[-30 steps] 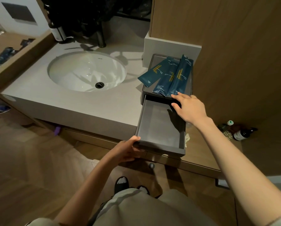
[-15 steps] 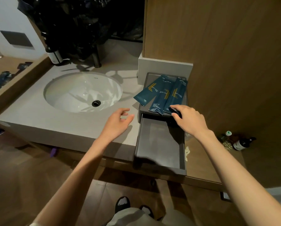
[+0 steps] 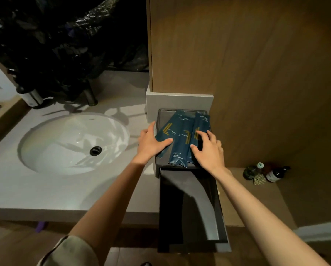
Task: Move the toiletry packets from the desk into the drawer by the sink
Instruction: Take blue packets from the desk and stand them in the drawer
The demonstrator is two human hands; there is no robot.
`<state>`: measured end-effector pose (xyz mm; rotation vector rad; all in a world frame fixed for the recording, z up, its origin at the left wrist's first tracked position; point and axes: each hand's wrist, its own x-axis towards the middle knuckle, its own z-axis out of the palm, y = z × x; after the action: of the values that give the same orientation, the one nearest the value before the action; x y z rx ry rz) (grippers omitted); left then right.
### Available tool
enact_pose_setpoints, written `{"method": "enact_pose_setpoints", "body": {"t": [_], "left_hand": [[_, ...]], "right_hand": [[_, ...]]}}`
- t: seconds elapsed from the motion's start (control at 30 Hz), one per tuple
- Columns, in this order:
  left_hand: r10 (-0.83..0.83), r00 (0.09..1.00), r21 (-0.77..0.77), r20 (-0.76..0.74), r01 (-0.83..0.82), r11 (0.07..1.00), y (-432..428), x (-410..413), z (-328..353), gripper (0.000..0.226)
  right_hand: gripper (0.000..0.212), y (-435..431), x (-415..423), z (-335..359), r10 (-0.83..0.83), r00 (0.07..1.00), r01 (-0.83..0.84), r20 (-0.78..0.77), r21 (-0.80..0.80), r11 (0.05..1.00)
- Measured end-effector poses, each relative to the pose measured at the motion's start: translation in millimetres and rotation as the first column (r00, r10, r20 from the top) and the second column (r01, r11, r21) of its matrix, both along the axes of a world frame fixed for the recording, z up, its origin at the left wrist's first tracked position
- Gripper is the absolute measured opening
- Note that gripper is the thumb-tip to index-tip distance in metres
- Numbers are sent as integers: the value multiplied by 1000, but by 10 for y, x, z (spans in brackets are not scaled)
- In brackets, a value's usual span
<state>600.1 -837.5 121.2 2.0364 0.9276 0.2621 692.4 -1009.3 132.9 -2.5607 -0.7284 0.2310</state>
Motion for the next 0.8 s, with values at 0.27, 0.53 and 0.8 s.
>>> {"method": "enact_pose_setpoints", "body": {"t": [0.27, 0.53, 0.8], "left_hand": [[-54, 996, -139, 75, 64, 988, 146, -96, -155, 109], [35, 997, -110, 67, -28, 994, 249, -267, -46, 82], [50, 950, -197, 310, 12, 980, 123, -640, 198, 56]], "right_hand": [[64, 122, 28, -25, -87, 995, 89, -38, 41, 995], [69, 112, 122, 33, -200, 954, 262, -222, 300, 917], [66, -21, 212, 38, -247, 902, 375, -353, 359, 855]]}}
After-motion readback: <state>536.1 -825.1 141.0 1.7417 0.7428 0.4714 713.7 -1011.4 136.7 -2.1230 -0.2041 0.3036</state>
